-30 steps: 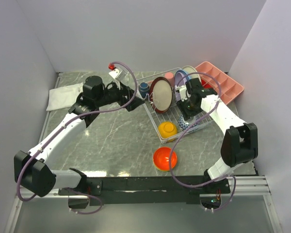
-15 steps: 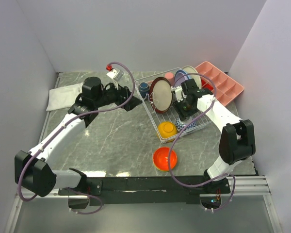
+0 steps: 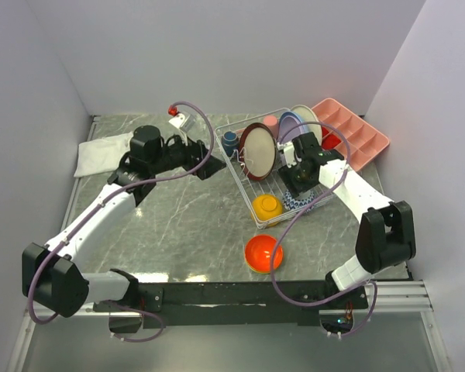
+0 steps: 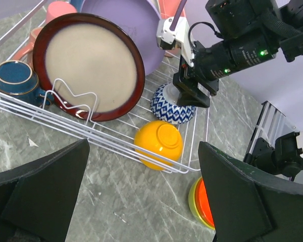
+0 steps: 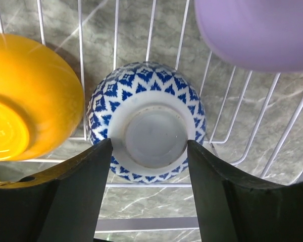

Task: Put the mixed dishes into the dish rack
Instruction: Turn the bowl upside down on the dish rack.

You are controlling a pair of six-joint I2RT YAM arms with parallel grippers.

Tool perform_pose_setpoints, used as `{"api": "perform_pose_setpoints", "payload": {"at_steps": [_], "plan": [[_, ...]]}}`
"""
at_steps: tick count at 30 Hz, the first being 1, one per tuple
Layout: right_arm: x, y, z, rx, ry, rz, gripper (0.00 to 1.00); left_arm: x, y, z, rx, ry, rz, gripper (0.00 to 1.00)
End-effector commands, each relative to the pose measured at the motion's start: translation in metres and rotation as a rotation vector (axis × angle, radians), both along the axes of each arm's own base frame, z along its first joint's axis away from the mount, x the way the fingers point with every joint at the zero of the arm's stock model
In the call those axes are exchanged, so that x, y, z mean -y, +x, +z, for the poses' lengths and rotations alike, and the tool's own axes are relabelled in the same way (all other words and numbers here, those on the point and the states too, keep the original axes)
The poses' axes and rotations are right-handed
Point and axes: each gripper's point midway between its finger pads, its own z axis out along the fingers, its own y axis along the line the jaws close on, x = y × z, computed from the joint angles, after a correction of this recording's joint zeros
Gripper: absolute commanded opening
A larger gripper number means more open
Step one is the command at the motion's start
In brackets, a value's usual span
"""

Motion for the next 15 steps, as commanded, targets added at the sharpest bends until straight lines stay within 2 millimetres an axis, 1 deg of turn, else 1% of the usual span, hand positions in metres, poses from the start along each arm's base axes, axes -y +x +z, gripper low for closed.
{"api": "perform_pose_setpoints", "payload": {"at_steps": [1, 3, 6, 8, 9, 10, 11, 13, 15], "plan": [[0.005, -0.009, 0.006, 0.007, -0.020, 0.000, 0.70, -0.002, -0.008, 0.023, 0.067, -0.038, -0.015, 0.96], [0.005, -0.010, 0.007, 0.001, -0.023, 0.007, 0.71, -0.002, -0.009, 0.023, 0.065, -0.036, -0.015, 0.96], [0.007, -0.010, 0.015, 0.009, -0.033, 0.016, 0.73, -0.003, -0.009, 0.023, 0.069, -0.033, -0.013, 0.96], [0.018, -0.010, 0.014, 0.010, -0.087, -0.005, 0.74, -0.003, -0.009, 0.023, 0.070, -0.036, -0.017, 0.96], [0.021, -0.012, 0.014, 0.005, -0.104, 0.001, 0.72, -0.003, -0.009, 0.025, 0.073, -0.039, -0.016, 0.96], [0.021, -0.014, 0.011, -0.004, -0.099, 0.011, 0.68, -0.003, -0.008, 0.022, 0.065, -0.038, -0.015, 0.96], [0.020, -0.016, 0.010, -0.007, -0.088, 0.018, 0.63, -0.002, -0.008, 0.022, 0.069, -0.041, -0.016, 0.96], [0.018, -0.018, 0.004, -0.014, -0.071, 0.005, 0.63, -0.001, -0.008, 0.020, 0.057, -0.044, -0.020, 0.96], [0.013, -0.016, 0.003, -0.004, -0.043, -0.012, 0.65, 0.000, -0.009, 0.021, 0.057, -0.050, -0.027, 0.96]]}}
